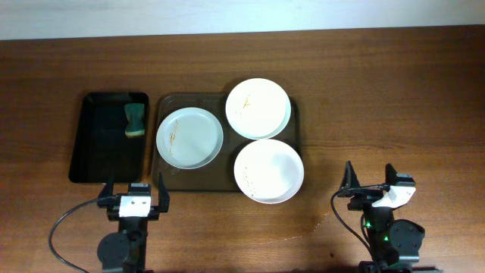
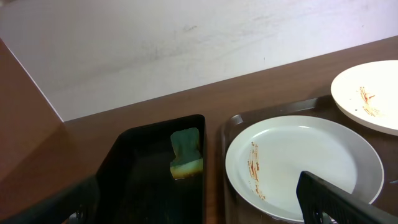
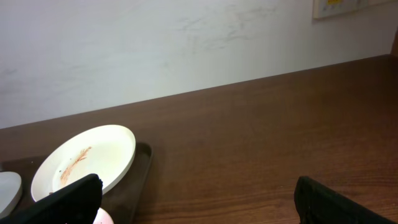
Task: Clean dirty plates on tray and stack at the side
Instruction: 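Raise both arms from rest toward the trays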
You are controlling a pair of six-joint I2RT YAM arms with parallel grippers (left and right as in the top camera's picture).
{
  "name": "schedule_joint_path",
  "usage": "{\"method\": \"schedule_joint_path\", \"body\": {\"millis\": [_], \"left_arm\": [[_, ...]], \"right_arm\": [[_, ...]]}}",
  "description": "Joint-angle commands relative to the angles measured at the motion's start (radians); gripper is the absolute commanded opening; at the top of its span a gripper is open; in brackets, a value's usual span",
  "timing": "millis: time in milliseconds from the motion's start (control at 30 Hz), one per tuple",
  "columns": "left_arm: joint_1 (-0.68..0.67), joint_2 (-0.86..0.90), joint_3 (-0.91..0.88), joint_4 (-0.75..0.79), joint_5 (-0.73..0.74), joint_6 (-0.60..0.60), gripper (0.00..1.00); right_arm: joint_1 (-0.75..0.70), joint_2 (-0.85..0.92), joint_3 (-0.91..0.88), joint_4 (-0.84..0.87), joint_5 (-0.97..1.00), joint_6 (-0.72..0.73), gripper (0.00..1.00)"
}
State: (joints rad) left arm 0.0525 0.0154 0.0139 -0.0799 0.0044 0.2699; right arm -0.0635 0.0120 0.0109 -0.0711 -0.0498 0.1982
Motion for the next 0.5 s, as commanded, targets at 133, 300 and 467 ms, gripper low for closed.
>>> {"method": "schedule_joint_path", "body": {"millis": [133,300,467], "left_arm": [[-0.004,-0.01,-0.005,-0.002,0.018,0.016,0.99],[-0.004,-0.01,-0.005,0.0,0.018,0.016,0.99],[-0.004,-0.009,-0.005,-0.003,0.015,0.016,0.99]], "right_arm": [[0.003,-0.006,-0.005,-0.004,-0.002,-0.007,0.98],[0.003,-0.006,-0.005,-0.004,-0.002,-0.007,0.98],[0.003,-0.006,-0.005,-0.004,-0.002,-0.007,0.98]]}}
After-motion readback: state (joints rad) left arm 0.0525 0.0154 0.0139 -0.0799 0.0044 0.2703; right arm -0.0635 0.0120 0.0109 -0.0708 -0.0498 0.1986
